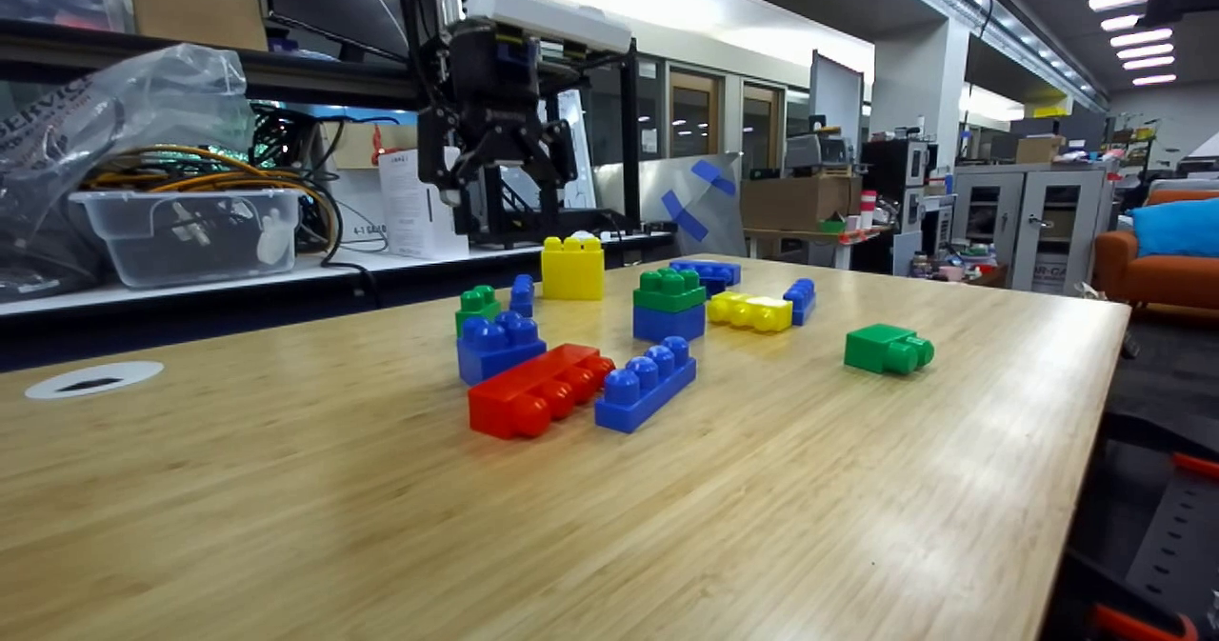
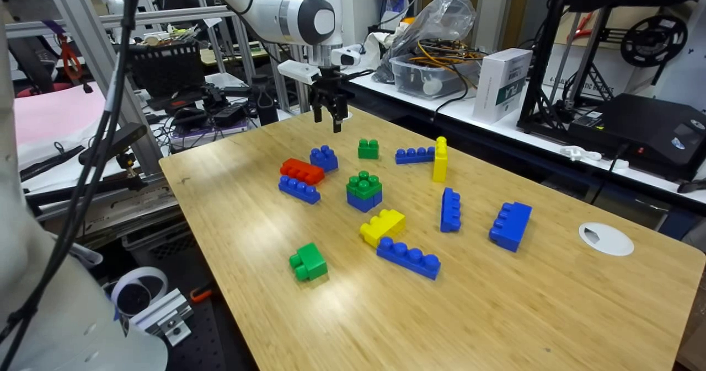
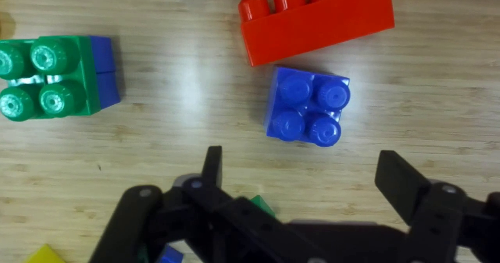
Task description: Pick a blue block and put it on the stack of blocks
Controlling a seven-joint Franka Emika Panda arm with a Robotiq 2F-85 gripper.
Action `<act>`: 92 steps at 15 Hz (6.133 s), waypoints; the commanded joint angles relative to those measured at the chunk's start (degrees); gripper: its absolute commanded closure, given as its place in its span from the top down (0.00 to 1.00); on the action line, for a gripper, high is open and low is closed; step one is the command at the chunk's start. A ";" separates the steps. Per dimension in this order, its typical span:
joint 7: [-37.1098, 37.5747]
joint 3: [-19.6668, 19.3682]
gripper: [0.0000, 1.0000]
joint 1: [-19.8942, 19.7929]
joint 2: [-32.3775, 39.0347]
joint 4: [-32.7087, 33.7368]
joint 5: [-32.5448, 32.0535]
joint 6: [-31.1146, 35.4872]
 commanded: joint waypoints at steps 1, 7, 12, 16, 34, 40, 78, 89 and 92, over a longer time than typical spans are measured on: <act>2.08 -1.08 1.00 1.15 2.62 1.97 2.34 -0.68; 2.87 -1.64 1.00 1.13 6.49 3.53 5.48 -0.40; 3.62 -2.03 1.00 1.44 8.57 4.80 7.10 -0.52; 3.62 -1.91 1.00 1.66 9.76 5.24 8.26 -0.58; 3.67 -3.53 1.00 4.54 10.28 3.22 5.36 3.36; 4.14 -4.69 1.00 5.16 10.36 2.43 3.07 5.27; 8.16 -5.69 0.44 6.94 11.48 2.32 1.23 5.01; -7.67 -2.70 0.44 3.07 -13.28 -8.05 -0.41 -3.99; -11.07 -2.89 0.44 1.20 -19.28 -11.64 -1.42 -5.33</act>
